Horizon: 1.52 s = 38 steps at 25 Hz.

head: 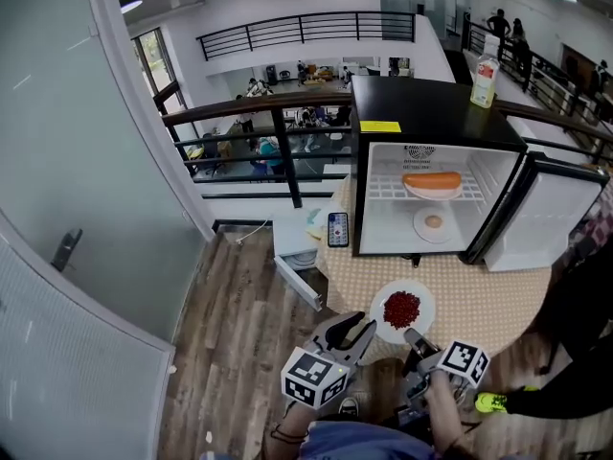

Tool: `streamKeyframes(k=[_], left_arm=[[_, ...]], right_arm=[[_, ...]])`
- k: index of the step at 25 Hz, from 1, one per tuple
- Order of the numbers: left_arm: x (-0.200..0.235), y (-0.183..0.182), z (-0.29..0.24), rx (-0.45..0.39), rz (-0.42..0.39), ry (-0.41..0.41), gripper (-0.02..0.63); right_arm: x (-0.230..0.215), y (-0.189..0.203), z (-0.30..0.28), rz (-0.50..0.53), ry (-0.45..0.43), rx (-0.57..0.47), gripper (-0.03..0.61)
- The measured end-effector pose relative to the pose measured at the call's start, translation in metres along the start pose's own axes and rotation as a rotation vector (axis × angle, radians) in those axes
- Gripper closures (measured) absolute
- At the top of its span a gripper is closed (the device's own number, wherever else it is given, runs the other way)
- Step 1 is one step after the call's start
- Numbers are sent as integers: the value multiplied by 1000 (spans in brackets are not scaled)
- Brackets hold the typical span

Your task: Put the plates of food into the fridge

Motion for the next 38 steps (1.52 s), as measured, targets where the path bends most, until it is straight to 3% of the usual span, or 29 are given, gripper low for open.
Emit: streamKeyframes(k=[8, 16, 28, 38], left_arm=[[13, 11, -8, 22, 37, 21, 502], [21, 17, -31, 38, 54, -4, 502], [47, 9, -99, 29, 36, -100, 502], [56, 18, -135, 57, 41, -147, 502]], right_arm=[[-3, -6, -14, -13, 35, -20, 553], [-12, -36, -36, 0, 55, -9, 554], [-21, -105, -125, 2, 39, 91, 553], [-30, -135, -205, 12, 39, 189, 554]])
Point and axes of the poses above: the fingertips, and each gripper's own axes: z backward along the fingers, x to its left, y out of its underside, the point moved 8 cm from there along z, backward along the fingers, and after that the axes turned 12 degrees about -x, right-handed, at the moved point
